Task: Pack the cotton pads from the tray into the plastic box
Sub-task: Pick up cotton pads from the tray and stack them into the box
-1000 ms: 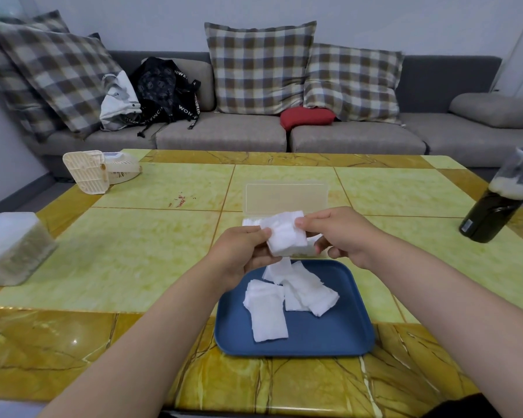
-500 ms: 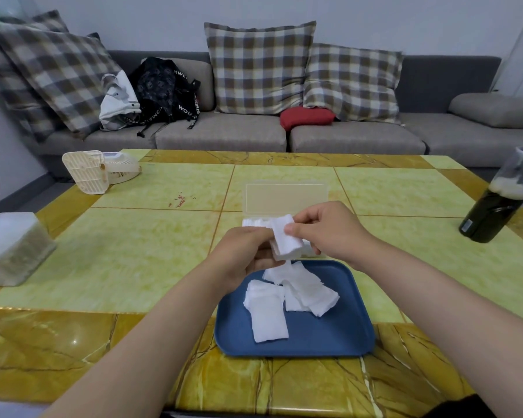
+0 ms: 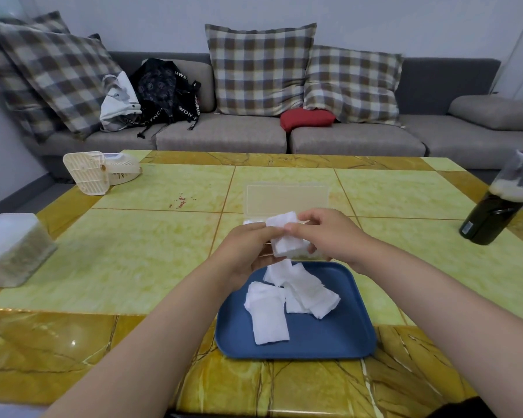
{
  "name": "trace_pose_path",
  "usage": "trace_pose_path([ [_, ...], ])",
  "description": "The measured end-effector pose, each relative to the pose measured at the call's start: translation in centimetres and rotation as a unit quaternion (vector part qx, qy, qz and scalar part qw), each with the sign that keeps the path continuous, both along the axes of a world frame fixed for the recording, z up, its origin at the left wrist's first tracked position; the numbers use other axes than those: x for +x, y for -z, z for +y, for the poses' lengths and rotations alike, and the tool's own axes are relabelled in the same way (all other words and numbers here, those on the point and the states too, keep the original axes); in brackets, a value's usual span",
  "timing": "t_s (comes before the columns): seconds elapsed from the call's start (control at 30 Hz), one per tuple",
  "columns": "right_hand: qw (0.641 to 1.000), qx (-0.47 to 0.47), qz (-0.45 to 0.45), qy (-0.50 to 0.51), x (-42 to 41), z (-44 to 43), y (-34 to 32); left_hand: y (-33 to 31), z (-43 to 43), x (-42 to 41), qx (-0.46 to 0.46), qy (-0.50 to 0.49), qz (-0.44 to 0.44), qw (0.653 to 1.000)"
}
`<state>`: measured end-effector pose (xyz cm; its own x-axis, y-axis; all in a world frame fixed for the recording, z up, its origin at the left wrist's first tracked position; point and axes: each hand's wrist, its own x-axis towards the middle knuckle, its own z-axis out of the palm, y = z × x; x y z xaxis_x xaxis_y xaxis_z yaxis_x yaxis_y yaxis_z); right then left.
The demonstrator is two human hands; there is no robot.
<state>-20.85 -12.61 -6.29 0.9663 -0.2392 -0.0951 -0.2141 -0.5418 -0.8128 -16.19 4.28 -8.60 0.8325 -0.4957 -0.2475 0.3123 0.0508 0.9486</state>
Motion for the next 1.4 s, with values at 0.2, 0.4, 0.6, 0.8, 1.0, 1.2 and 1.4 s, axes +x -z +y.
trace_pose_path([
  [0.2, 0.989, 0.147, 0.015, -0.015, -0.1, -1.3, -0.5, -0.7, -1.5, 0.4, 0.047, -0.032, -0.085, 0.995],
  [0.4, 0.983, 0.172, -0.012, 0.063, 1.0, -3.7, -1.3, -1.5, -4.2, 1.8, 0.147, -0.068, -0.226, 0.961],
  [0.6, 0.959, 0.209, -0.05, 0.185, 2.9, -6.7, -0.5, -0.7, -7.0, 4.4, 0.331, 0.039, -0.429, 0.84],
  [0.8, 0.945, 0.237, 0.011, 0.227, 4.5, -6.4, 0.4, 1.2, -8.9, 5.7, 0.407, 0.16, -0.461, 0.772],
  [1.0, 0.98, 0.067, 0.063, 0.178, 4.7, -5.5, 1.5, 1.3, -10.1, 6.2, 0.489, 0.16, -0.467, 0.719],
  [1.2, 0.989, -0.08, 0.029, 0.121, 4.6, -5.9, 2.2, 0.6, -12.1, 5.8, 0.604, 0.125, -0.47, 0.631],
  [1.4, 0.981, -0.17, -0.015, 0.092, 4.6, -6.0, 3.0, -0.2, -11.0, 6.4, 0.659, 0.128, -0.413, 0.616],
])
